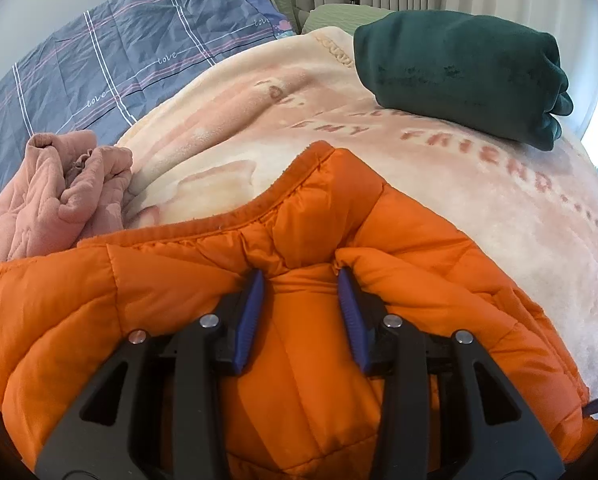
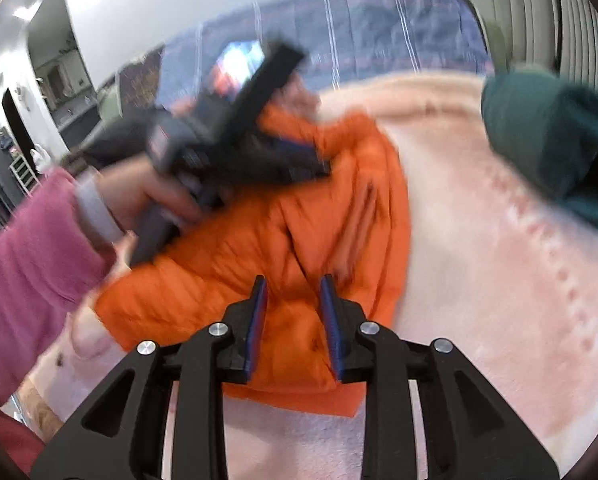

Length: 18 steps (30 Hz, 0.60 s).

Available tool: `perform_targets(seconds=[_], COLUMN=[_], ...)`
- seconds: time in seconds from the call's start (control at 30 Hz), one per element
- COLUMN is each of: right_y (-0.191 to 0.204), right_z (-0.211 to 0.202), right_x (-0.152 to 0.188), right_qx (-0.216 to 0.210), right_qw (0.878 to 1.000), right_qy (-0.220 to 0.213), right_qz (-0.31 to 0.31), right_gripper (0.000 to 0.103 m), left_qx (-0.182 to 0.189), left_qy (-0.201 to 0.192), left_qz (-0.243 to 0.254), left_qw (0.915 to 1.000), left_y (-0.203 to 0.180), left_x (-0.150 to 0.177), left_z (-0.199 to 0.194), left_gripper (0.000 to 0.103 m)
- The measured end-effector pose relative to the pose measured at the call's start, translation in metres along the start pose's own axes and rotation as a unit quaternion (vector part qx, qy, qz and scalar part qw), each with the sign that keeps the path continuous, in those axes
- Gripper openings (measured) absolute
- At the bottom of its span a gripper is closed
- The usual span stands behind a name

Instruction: Fold large clothes

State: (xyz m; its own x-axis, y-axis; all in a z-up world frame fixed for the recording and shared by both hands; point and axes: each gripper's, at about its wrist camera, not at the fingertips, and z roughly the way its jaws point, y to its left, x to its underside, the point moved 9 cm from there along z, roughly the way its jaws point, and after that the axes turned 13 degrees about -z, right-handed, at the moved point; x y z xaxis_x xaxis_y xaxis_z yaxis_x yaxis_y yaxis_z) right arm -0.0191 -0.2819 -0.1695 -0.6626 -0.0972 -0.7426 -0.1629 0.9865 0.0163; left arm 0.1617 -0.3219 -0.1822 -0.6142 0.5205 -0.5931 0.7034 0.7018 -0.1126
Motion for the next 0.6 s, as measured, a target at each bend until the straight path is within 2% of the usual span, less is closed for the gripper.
perform_targets(seconds=[0.1,0.13,0.2,0.23,0.3,0.37,0.43,0.5,0.6], right_y=[0.013,0.015,0.008,0.005,0.003,0.007,0.012,0.012,0.012], right_z=[-0.001,0.009,0.044,0.062,0.070,0.068,0.069,0.070,0.068], right_x=[-0.017,-0.016,0.002,0.014,0.018,0.017,0.017,0.017,0.020], right_qx=[-0.017,-0.013,0.020,0.011,0.002,0.012,0.022,0.015,0.004], right_qw=[0.999,0.999,0.999,0.999,0.999,0.998,0.998,0.998,0.999], right_qy=[-0.030,-0.024,0.028,0.032,0.037,0.052,0.057,0.056,0.050], right_qz=[-0.022,-0.032,-0.042,-0.032,-0.014,-0.017,-0.034,-0.026,-0.013], right_gripper=[0.028,0.028,0.027,0.028,0.027,0.027,0.027,0.028,0.028], left_qx=[0.001,0.002,0.001,0.003,-0.004,-0.011,-0.009,-0.003,-0.021], left_qy=[0.002,0.002,-0.002,-0.003,-0.010,-0.025,-0.043,-0.074,-0.120], left_qz=[-0.001,-0.002,-0.007,-0.008,-0.002,0.005,0.000,-0.011,-0.036], left_qw=[1.0000,1.0000,1.0000,1.0000,0.9999,0.9996,0.9991,0.9972,0.9919], left_y=[0.000,0.000,0.000,0.001,0.001,0.000,0.003,0.013,0.056], left_x=[-0.001,0.000,-0.002,-0.002,-0.003,-0.005,-0.010,-0.017,-0.022], left_z=[-0.002,-0.003,-0.004,-0.006,-0.010,-0.020,-0.041,-0.073,-0.129], left_gripper=[0.040,0.040,0.040,0.040,0.040,0.040,0.041,0.040,0.036])
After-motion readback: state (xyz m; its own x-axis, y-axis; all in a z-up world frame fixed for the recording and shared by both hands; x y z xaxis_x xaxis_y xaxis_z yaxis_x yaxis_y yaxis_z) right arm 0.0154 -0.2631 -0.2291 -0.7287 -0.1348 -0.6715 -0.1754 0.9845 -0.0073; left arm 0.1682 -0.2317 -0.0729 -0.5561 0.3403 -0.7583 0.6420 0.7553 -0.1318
